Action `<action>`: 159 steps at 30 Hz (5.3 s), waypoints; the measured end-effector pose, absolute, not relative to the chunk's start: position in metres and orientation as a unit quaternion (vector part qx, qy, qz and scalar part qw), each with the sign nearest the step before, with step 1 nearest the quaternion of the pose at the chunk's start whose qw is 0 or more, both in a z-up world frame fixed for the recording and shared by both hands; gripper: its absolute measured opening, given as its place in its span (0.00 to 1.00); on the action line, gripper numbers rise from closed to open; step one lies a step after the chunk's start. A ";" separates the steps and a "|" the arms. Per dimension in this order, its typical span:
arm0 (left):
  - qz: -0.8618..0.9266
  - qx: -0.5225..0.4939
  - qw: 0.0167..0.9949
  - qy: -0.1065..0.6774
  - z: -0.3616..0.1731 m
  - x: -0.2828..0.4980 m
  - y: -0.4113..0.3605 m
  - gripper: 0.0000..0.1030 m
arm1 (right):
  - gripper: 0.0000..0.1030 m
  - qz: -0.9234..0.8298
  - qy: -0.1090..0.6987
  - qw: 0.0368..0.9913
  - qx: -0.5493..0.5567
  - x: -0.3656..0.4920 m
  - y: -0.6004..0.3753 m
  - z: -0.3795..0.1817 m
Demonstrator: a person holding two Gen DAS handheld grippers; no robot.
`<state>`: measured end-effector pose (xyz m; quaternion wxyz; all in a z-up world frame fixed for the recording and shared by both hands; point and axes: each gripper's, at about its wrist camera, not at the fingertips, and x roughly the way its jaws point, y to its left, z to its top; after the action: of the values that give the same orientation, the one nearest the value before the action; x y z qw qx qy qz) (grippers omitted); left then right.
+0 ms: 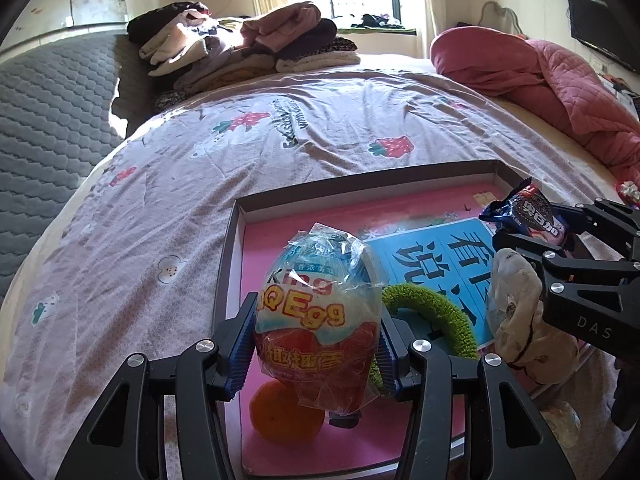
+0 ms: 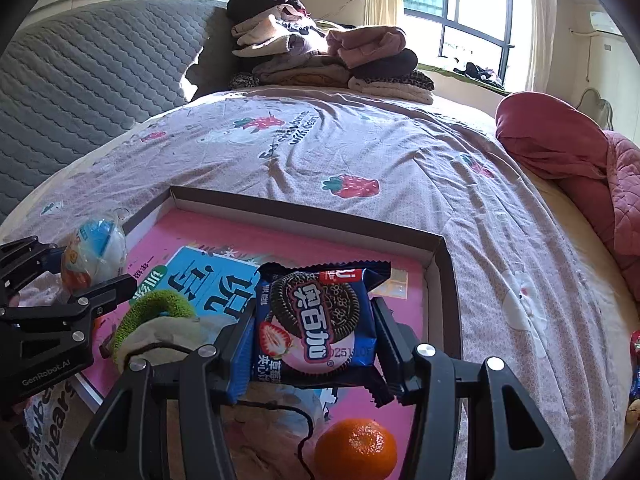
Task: Organize objects
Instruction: 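Carry the QQ Egg bag over the tray with the left tool while the right tool carries the cookies, then release the QQ Egg bag in the tray with the left tool while the right tool lowers the cookies, then open the right tool to drop the cookie pack into the tray, then withdraw both tools from the tray back over the bed sheet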
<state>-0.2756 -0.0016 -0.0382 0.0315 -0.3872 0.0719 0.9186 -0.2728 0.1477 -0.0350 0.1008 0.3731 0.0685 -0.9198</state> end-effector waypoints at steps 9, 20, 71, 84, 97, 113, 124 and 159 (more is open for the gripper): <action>0.916 -0.391 0.038 0.082 -0.045 -0.277 0.009 0.52 | 0.51 -0.913 0.071 0.097 0.389 -0.274 0.147 -0.046; 0.910 -0.400 0.041 0.105 -0.056 -0.276 0.017 0.52 | 0.51 -0.905 0.069 0.091 0.409 -0.278 0.148 -0.056; 0.900 -0.427 0.058 0.063 -0.048 -0.274 0.007 0.65 | 0.55 -0.903 0.028 0.084 0.422 -0.277 0.161 -0.040; 0.900 -0.428 0.055 0.057 -0.047 -0.274 0.004 0.65 | 0.56 -0.903 0.020 0.075 0.422 -0.276 0.165 -0.038; 0.901 -0.425 0.055 0.060 -0.046 -0.274 0.005 0.65 | 0.60 -0.909 0.002 0.073 0.411 -0.276 0.172 -0.031; 0.906 -0.417 0.053 0.052 -0.038 -0.272 0.004 0.66 | 0.60 -0.919 -0.002 0.059 0.390 -0.275 0.176 -0.018; 0.912 -0.404 0.051 0.051 -0.026 -0.265 0.008 0.70 | 0.60 -0.922 -0.004 0.070 0.382 -0.266 0.171 -0.009; 0.925 -0.373 0.057 0.050 0.012 -0.188 0.013 0.70 | 0.62 -0.939 -0.029 0.089 0.330 -0.172 0.177 0.045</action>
<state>-0.1880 0.0128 0.0123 0.0568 -0.3735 0.0496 0.9246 -0.1716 0.1773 0.0446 0.0886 0.3303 -0.0292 -0.9393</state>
